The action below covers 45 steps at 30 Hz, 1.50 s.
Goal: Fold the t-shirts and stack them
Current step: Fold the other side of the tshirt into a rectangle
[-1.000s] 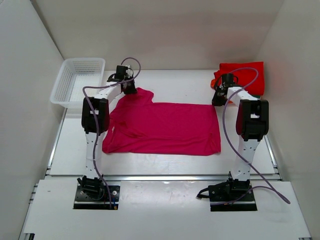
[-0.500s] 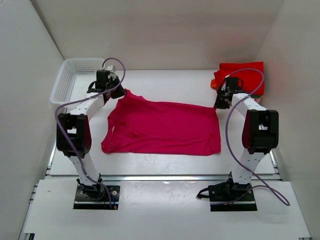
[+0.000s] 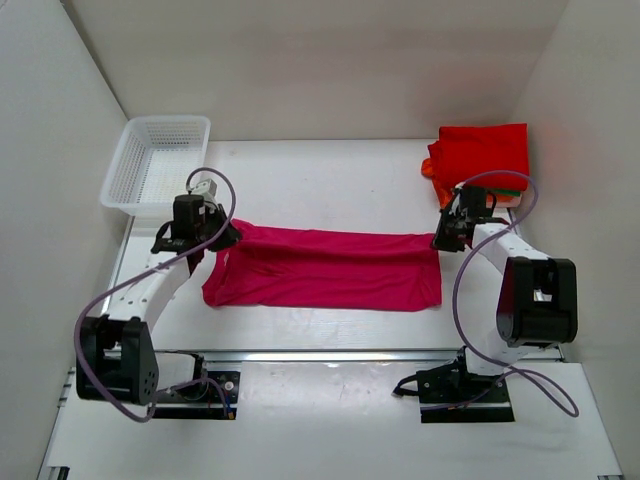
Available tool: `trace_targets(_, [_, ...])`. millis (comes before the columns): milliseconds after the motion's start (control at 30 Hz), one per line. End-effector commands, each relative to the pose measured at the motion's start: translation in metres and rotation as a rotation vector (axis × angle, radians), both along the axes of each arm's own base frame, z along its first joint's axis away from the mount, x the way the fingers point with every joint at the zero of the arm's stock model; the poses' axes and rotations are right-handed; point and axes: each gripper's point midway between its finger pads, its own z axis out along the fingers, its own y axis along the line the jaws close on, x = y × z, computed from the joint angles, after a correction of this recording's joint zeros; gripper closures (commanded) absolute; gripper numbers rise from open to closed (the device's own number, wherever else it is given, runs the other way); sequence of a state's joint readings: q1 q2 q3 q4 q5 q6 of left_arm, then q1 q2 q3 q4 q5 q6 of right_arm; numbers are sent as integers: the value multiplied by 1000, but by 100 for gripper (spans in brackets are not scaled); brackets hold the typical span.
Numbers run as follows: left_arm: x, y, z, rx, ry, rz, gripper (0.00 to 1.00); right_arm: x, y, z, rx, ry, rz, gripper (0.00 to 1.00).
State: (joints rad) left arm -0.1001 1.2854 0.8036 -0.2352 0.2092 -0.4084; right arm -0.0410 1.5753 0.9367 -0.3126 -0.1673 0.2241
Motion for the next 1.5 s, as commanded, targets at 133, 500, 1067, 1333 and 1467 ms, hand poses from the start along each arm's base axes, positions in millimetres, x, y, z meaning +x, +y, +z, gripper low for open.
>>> trace_targets(133, [-34,6,-10,28,4,18,100,-12,2,8,4,-67,25,100])
trace_targets(500, [-50,-2,-15,-5,27,12,100,-41,11,-14,26,10,20,100])
trace_targets(1067, [-82,9,-13,3,19,64,54,-36,6,2,-40,17,19,58])
trace_targets(1333, [-54,-13,13,-37,-48,69,57,0,39,57,-136,-166,154,48])
trace_targets(1467, [-42,-36,-36,-23,75,66,60,15,55,37,-98,-145,201,51])
